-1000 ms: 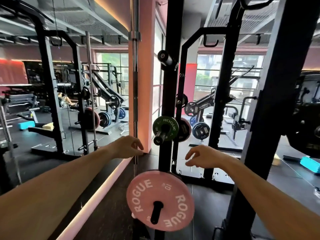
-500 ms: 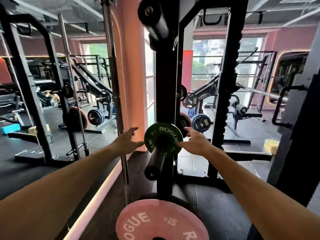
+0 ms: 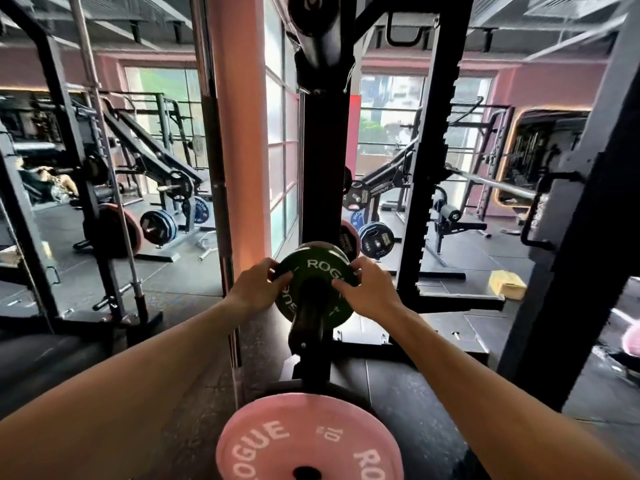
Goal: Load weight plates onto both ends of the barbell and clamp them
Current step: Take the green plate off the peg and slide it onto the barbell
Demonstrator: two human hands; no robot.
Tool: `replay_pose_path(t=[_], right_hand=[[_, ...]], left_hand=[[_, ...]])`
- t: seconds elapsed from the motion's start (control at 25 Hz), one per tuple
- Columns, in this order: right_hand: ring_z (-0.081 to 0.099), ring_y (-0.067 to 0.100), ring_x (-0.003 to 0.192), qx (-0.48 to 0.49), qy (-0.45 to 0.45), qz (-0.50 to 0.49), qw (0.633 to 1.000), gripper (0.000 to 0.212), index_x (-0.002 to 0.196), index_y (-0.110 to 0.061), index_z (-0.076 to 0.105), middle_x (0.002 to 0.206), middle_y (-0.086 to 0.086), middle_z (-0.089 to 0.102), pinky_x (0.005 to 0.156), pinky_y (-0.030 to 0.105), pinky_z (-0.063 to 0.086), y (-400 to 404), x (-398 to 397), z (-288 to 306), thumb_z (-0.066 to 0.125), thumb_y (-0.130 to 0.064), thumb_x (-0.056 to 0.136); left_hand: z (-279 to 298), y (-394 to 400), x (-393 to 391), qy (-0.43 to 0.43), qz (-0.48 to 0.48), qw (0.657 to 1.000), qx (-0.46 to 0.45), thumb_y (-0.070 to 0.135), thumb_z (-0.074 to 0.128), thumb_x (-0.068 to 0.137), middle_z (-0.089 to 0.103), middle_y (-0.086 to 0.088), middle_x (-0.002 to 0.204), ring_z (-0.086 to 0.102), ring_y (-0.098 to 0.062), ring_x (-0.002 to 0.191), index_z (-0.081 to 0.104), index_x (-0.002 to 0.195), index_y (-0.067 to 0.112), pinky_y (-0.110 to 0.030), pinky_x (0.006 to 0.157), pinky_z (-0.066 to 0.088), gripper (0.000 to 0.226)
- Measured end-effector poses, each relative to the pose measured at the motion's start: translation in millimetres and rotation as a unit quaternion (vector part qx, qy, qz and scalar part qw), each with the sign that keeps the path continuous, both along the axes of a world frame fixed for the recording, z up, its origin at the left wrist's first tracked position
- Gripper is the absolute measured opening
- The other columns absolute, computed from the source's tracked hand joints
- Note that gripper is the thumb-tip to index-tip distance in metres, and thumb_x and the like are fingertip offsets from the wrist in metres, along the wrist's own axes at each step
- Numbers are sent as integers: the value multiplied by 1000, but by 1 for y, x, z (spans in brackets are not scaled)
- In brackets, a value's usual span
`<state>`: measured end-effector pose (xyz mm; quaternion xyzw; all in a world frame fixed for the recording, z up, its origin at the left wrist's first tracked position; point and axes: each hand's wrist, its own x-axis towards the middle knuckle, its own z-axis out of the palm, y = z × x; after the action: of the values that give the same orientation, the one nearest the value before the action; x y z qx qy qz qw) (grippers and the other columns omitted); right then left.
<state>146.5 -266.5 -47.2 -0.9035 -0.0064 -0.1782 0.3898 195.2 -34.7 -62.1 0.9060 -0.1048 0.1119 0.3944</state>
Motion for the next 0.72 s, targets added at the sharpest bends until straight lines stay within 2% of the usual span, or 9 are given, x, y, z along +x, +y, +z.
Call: replay_pose_path(t=[0.12,0.2,0.24,0.36,0.4,0.48,0.56,0.64,0.72], right_hand=[[60,3,72,14,-2,11,1000,35,117,-19,59,89,-11,64,50,7,40,9,-57,-5,74,-34,89],[57,-3,68,10,-14,18,1000,29,111,-23,58,85,-13,61,46,8,39,16,-105,-5,74,-34,89],[57,-4,70,9,-24,19,999,27,107,-26,56,87,-13,60,49,9,38,19,-131,-5,74,-34,89],[61,8,79,24,-49,12,998,26,102,-28,54,90,-13,60,62,17,44,18,-204,-3,75,-35,88],[62,11,82,29,-53,2,998,26,102,-28,54,92,-12,61,66,22,47,13,-224,1,75,-36,88],[61,12,83,29,-56,-37,997,26,101,-27,54,92,-12,60,69,24,47,-10,-271,14,75,-36,88],[58,4,75,15,-61,-84,994,26,100,-26,55,85,-15,58,61,13,42,-43,-318,27,75,-37,87],[57,2,70,6,-71,-131,989,25,99,-24,56,80,-17,57,53,7,38,-81,-366,35,76,-35,87],[59,9,75,-5,-77,-168,983,24,99,-21,57,82,-12,60,57,10,39,-114,-407,38,75,-32,88]], left_hand=[[1,13,-62,25,-75,995,-66,34,60,99,66,-5,103,67,-30,98,53,108,19,-40,72,58,18],[1,24,-112,42,-106,987,-115,27,59,100,66,-10,105,68,-33,93,51,103,18,-53,71,62,12],[1,28,-137,39,-119,984,-130,26,59,100,66,-11,105,69,-32,92,52,102,19,-52,69,63,10],[9,23,-201,-10,-144,981,-132,26,61,99,67,-7,103,70,-23,89,56,106,20,-27,57,60,11],[15,16,-216,-22,-152,978,-138,24,62,99,68,-7,104,69,-22,88,57,106,20,-23,55,58,10],[30,-14,-246,-19,-185,969,-163,19,63,98,67,-9,107,67,-24,91,58,108,24,-34,62,62,13],[41,-53,-274,-12,-226,959,-169,15,64,97,66,-9,106,67,-26,91,59,104,26,-48,67,63,14],[47,-99,-302,2,-275,943,-189,14,65,96,66,-10,100,68,-25,84,61,96,26,-48,58,63,13],[49,-142,-327,5,-307,932,-191,15,66,96,65,-13,96,68,-31,84,60,95,24,-57,64,62,11]])
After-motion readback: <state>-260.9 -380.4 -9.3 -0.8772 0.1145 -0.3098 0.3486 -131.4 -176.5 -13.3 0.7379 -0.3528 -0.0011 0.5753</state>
